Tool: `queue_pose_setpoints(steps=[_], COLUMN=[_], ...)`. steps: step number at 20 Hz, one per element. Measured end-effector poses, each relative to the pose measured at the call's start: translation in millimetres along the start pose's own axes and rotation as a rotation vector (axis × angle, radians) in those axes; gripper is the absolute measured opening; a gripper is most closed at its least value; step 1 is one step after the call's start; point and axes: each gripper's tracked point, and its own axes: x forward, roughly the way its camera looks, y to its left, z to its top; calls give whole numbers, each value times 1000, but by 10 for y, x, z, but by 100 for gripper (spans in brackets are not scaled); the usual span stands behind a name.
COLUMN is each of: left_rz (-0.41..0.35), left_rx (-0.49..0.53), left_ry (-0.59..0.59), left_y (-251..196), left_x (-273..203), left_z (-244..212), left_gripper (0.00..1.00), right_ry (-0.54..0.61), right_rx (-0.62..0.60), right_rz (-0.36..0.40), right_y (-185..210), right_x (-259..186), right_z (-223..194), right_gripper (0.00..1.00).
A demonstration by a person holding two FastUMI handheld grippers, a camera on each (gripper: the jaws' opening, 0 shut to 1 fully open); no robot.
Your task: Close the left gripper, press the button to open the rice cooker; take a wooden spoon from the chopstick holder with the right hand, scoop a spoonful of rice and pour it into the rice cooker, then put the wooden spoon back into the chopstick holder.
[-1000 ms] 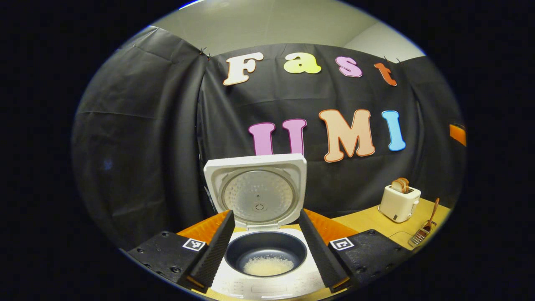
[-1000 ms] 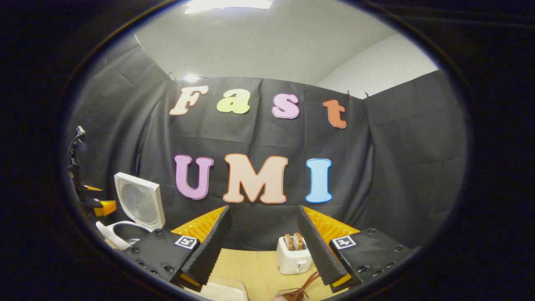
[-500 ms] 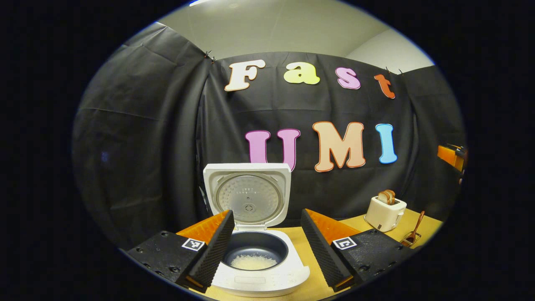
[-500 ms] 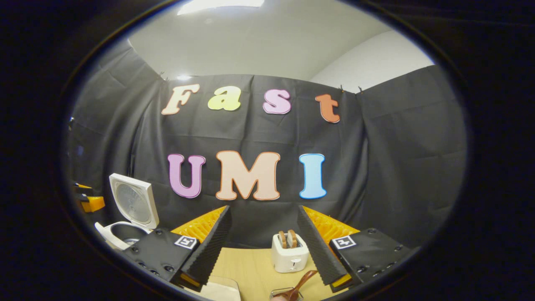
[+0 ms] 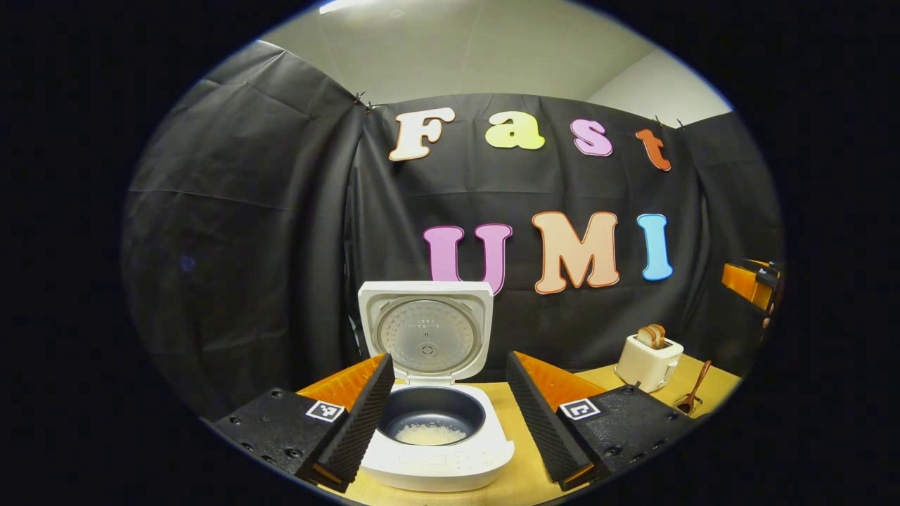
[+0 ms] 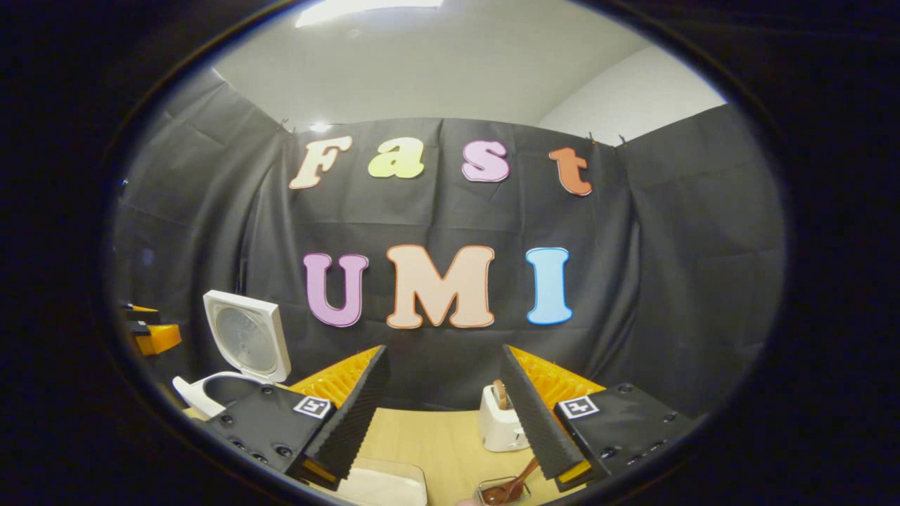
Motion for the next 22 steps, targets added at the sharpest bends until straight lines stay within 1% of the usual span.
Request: queue_pose_setpoints(steps=[2,3,4,5,6,7,8,9,10,11,12,17,18,19,22], left_rz=[-9,-15,-21,-26,-31,-35,-37,-40,-43,-47,-47,-45,-43,-42,-34], left_rx=[8,8,5,4,3,3,3,1,-3,-5,-5,-13,-16,-18,-21], left_ry=[-1,-3,-4,-5,-9,-11,-13,-17,-17,-17,-16,-23,-25,-25,-23], left_y=[-37,-57,-80,-93,-114,-126,-130,-140,-152,-167,-165,-161,-158,-150,-131], left_x=[13,24,35,39,36,41,49,51,50,46,47,25,21,19,-6], left_z=[22,40,45,57,64,76,82,102,98,98,92,113,121,127,115], left_gripper=[96,94,94,97,95,94,94,96,94,96,94,94,96,94,94], right_ry=[4,4,4,1,-4,-8,-9,-9,-8,-7,-9,-15,-15,-15,-14], right_rx=[-5,-5,-3,-2,0,0,0,1,2,4,5,5,7,8,9], right_rz=[7,9,9,9,8,7,6,5,5,3,1,-1,0,0,4], right_y=[41,49,56,58,62,63,61,59,59,58,51,51,58,60,80], right_x=[-19,-21,-19,-27,-26,-36,-39,-48,-51,-49,-52,-68,-70,-58,-69], right_z=[-11,-16,-1,18,47,73,85,81,84,88,105,135,140,133,139], right_gripper=[96,96,98,99,100,100,100,100,100,100,100,100,100,100,100])
